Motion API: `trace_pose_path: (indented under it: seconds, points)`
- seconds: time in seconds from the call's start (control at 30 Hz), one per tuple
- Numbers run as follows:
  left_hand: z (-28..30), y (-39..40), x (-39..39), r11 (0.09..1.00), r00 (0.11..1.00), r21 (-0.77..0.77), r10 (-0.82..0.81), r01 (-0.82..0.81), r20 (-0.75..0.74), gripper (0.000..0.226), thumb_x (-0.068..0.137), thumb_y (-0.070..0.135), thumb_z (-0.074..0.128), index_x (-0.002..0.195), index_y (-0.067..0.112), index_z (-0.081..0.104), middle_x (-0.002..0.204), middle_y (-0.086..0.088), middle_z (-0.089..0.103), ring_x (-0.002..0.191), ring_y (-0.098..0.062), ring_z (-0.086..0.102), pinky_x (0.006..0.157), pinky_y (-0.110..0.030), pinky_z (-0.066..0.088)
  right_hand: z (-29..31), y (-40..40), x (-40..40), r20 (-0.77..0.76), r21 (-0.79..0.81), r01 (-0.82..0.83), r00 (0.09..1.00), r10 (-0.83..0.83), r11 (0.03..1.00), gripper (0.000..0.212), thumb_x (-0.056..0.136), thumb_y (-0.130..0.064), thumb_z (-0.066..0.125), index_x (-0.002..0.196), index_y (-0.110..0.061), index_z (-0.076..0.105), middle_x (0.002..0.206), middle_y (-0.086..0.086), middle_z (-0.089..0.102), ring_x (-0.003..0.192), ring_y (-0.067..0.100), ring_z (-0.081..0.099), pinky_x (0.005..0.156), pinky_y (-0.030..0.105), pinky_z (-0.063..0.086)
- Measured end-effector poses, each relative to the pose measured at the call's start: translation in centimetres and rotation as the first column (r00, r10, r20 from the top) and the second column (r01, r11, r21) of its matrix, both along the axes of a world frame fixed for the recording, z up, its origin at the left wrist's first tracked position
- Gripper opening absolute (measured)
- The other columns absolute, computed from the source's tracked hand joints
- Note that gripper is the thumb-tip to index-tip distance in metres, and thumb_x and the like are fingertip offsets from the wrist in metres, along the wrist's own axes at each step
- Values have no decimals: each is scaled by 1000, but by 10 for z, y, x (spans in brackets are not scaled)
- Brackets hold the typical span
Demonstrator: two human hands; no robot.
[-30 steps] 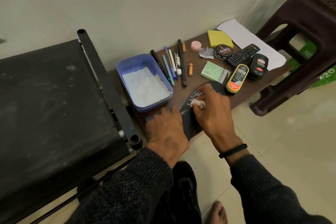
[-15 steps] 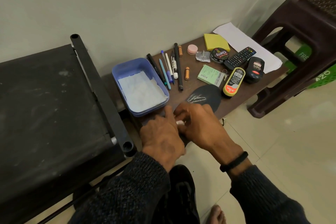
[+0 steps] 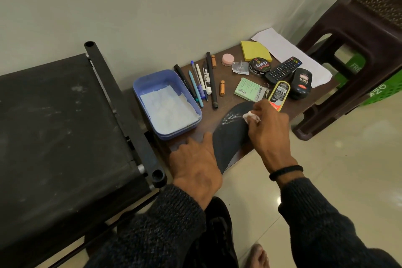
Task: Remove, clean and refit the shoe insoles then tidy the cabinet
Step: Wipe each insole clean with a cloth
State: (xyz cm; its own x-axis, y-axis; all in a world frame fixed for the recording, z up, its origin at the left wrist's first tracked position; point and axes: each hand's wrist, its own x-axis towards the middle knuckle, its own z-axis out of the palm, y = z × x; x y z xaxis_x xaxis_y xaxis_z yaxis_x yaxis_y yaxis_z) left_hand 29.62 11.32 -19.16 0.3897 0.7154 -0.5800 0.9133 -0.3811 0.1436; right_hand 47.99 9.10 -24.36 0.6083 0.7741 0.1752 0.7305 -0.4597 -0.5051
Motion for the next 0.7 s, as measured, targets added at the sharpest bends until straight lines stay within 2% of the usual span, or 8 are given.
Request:
trace_pose_path:
  seconds: [0.1, 0.2, 0.3, 0.4, 0.6, 0.7]
  points:
    - [1, 1, 3, 1000, 1000, -20, 6, -6, -2, 93, 82, 47, 79, 150, 30, 17, 141, -14, 41, 127, -33, 48, 94, -44, 47, 5, 1, -17, 7, -11, -85, 996, 85, 996, 27, 95, -19, 68, 118, -12, 57, 109, 6, 64, 89, 14, 52, 72, 27, 47]
    - [3, 3, 7, 999, 1000, -40, 3, -4, -21, 98, 82, 49, 78, 153, 30, 14, 143, -15, 40, 128, -33, 48, 95, -45, 47, 5, 3, -36, -23, -26, -252, 968, 251, 967, 17, 98, -20, 62, 114, -15, 59, 104, 3, 68, 88, 15, 58, 74, 25, 47]
    - [4, 4, 8, 999, 1000, -47, 4, -6, -27, 98, 81, 49, 79, 153, 30, 15, 143, -15, 41, 128, -33, 49, 95, -45, 47, 1, 8, -40, -48, -78, -358, 933, 356, 930, 18, 96, -18, 65, 114, -18, 62, 108, 2, 70, 97, 16, 63, 81, 26, 51]
    - [4, 2, 8, 999, 1000, -42, -3, 2, -28, 94, 83, 46, 78, 152, 29, 16, 141, -15, 42, 125, -33, 50, 93, -44, 47, 0, 8, -28, -67, -50, -300, 953, 297, 953, 21, 94, -14, 69, 114, -16, 64, 112, 1, 69, 101, 11, 61, 84, 25, 51]
    - [2, 0, 4, 1000, 999, -10, -18, 18, -35, 96, 83, 48, 77, 153, 29, 14, 144, -16, 39, 128, -34, 48, 97, -47, 47, 2, 17, 1, -32, 10, -10, 999, 10, 1000, 16, 97, -13, 65, 112, -12, 63, 111, 8, 71, 103, 21, 66, 81, 26, 48]
    - [0, 1, 6, 1000, 999, -16, -21, 20, -44, 97, 83, 47, 78, 153, 30, 13, 142, -17, 41, 126, -34, 49, 96, -46, 47, 3, 23, -3, -51, -21, -19, 999, 18, 1000, 17, 97, -14, 64, 113, -13, 61, 111, 9, 70, 103, 23, 66, 80, 28, 51]
